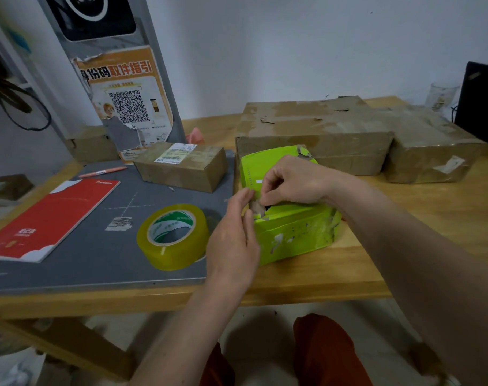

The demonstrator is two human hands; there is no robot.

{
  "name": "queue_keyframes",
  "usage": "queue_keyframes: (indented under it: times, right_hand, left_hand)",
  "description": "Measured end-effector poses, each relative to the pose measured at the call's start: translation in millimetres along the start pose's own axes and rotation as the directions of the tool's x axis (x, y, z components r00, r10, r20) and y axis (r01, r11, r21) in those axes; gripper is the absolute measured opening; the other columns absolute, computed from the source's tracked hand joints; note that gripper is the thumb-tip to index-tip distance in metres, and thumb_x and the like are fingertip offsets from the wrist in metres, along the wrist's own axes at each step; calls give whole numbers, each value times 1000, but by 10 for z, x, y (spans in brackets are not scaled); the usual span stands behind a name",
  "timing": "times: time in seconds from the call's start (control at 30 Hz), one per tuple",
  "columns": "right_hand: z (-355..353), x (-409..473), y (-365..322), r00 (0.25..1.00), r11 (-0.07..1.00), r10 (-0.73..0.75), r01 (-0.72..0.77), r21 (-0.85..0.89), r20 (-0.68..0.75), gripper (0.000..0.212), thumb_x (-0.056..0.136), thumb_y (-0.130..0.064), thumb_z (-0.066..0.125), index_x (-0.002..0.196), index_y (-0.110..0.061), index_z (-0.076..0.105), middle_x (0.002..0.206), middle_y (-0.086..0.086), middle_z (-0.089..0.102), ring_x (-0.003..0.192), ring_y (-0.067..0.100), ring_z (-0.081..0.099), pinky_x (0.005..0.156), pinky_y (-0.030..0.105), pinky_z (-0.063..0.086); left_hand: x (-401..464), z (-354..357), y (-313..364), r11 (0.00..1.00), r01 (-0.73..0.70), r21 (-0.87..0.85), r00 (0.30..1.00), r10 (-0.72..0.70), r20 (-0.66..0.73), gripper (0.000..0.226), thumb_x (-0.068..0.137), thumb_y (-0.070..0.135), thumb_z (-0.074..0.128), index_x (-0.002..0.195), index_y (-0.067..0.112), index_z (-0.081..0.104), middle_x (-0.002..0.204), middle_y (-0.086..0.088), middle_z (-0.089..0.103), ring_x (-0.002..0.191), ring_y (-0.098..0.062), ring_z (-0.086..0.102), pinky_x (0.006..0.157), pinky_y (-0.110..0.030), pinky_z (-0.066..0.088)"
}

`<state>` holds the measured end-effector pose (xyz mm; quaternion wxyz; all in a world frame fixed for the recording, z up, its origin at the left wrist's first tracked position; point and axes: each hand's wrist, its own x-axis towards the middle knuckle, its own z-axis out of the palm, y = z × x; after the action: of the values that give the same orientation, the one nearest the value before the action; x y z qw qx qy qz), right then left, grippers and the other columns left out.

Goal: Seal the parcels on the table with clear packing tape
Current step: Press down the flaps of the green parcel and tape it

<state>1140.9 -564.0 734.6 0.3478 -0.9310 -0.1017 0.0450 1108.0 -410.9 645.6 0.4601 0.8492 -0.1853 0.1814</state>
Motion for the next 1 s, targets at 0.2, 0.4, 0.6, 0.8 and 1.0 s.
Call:
queue_keyframes:
  times: [0.2,0.4,0.6,0.8,1.0]
  right_hand:
    - [10,18,-2,999,1000,15,-15,-6,31,9,81,-21,75,73,-18,74,63,-7,59,62,3,49,59,20,38]
    - [-2,30,21,999,998,39,-40,55,18,16,82,-24,76,67,-18,74,54,-10,55,54,0,46,57,19,36]
    - [-19,42,-85,996,995,91,-91,-28,17,34,83,-32,75,64,-4,68,57,1,42,56,8,37,56,26,32]
    - [44,32,-208,988,927,150,-149,-344,-25,54,96,-38,56,52,-10,40,53,4,35,51,18,34,46,29,25]
    - [51,49,-331,969,879,211,-129,-458,131,39,102,-23,41,64,-16,40,75,7,49,70,22,43,54,30,30]
  left_hand:
    - [-61,38,-48,997,-70,-28,996,68,-53,36,100,38,37,133,26,45,124,17,57,111,-1,58,89,-37,55]
    - [-110,113,-83,992,-123,-14,989,122,-78,42,96,48,43,133,27,39,125,4,59,114,-6,58,92,-27,51]
    - [-94,85,-103,967,-249,48,961,253,-109,24,98,37,45,120,28,45,117,8,59,105,-5,55,86,-19,44]
    - [-73,101,-183,947,-314,64,941,320,-108,15,98,24,48,103,14,57,129,-8,57,120,-6,51,98,-8,35]
    - [-87,120,-205,952,-304,46,934,307,-182,19,96,25,51,96,7,59,117,-12,47,101,4,42,89,-1,34]
